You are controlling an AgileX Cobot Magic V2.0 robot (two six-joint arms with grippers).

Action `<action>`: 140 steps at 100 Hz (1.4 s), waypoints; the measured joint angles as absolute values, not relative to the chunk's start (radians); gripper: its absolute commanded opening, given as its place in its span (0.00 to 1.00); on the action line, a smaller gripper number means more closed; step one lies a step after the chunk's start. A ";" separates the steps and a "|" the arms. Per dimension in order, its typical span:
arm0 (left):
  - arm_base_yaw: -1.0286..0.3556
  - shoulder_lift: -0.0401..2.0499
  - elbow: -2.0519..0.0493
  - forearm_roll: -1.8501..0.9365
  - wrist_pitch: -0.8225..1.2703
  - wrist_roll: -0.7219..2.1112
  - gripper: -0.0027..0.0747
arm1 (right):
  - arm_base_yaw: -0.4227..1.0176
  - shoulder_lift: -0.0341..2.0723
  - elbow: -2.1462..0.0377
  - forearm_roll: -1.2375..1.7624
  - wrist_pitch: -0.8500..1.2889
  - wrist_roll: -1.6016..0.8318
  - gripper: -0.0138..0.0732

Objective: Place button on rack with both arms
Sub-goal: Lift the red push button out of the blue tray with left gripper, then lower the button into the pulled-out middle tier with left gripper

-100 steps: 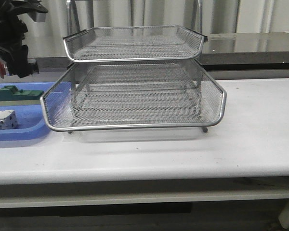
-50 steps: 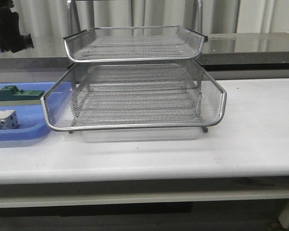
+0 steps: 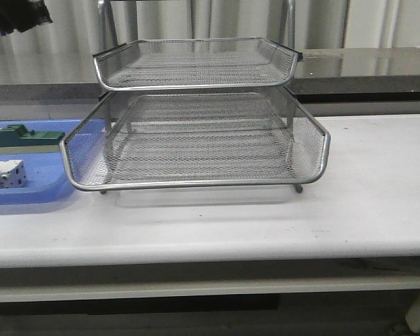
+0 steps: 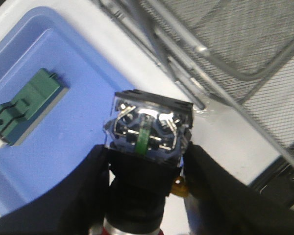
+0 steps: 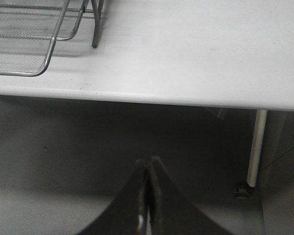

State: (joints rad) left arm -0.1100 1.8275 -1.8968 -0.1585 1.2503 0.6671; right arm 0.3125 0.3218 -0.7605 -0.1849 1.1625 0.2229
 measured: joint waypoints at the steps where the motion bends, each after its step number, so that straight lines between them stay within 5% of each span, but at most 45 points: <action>1: -0.117 1.824 -1.889 -0.161 1.250 0.667 0.08 | 0.312 0.322 -0.761 -0.185 1.163 0.223 0.08; 64: -0.529 1.804 -1.806 -0.201 1.254 0.666 0.08 | 0.312 0.322 -0.761 -0.185 1.163 0.223 0.08; 126: -0.620 1.960 -1.803 -0.106 1.158 0.666 0.09 | 0.312 0.322 -0.761 -0.185 1.163 0.223 0.08; 140: -0.620 1.966 -1.803 -0.099 1.153 0.666 0.18 | 0.312 0.322 -0.761 -0.185 1.163 0.223 0.08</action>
